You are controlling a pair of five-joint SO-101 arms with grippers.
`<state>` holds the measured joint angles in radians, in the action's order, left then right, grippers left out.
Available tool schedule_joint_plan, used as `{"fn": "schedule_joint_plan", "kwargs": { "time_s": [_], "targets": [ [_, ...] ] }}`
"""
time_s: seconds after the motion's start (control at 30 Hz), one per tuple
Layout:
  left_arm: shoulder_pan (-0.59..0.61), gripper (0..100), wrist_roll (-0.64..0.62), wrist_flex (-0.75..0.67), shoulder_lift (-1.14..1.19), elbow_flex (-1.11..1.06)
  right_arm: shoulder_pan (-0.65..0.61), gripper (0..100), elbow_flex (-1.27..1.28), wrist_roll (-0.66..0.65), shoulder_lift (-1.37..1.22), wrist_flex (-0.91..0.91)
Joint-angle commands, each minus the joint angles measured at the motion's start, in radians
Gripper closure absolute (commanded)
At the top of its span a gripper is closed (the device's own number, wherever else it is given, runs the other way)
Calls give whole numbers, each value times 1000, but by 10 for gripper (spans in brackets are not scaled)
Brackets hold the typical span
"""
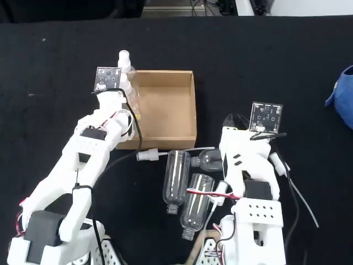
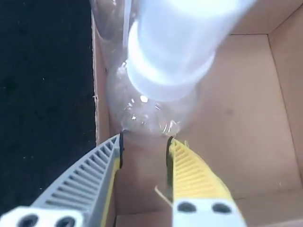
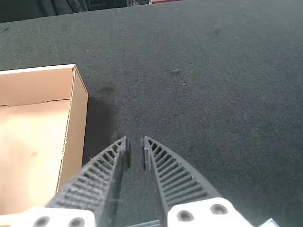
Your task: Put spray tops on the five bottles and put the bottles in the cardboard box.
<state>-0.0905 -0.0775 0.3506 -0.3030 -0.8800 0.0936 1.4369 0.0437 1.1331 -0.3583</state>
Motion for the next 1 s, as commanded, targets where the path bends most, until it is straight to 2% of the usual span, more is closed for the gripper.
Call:
{"fn": "schedule_joint_plan", "kwargs": {
  "time_s": [0.0,0.27,0.37,0.47,0.57,0.7,0.8,0.97],
  "targets": [
    [7,971,-14,54,-49,67,-14,962,-13,-8,-4,38],
    [22,971,-15,408,-339,99,-6,966,-18,0,-2,38],
    [105,970,-14,506,-460,97,12,966,-50,2,15,6],
    [252,970,-8,569,-571,97,12,966,-87,2,58,-75],
    [383,970,-15,551,-647,85,5,963,-130,-2,124,-158],
    [418,970,-15,482,-654,-42,-58,963,-209,-6,217,-273],
    [421,970,-15,371,-621,-171,-183,966,-255,2,242,-308],
    [421,970,-17,167,-597,-325,-491,966,-260,0,148,-242]
  ]
}}
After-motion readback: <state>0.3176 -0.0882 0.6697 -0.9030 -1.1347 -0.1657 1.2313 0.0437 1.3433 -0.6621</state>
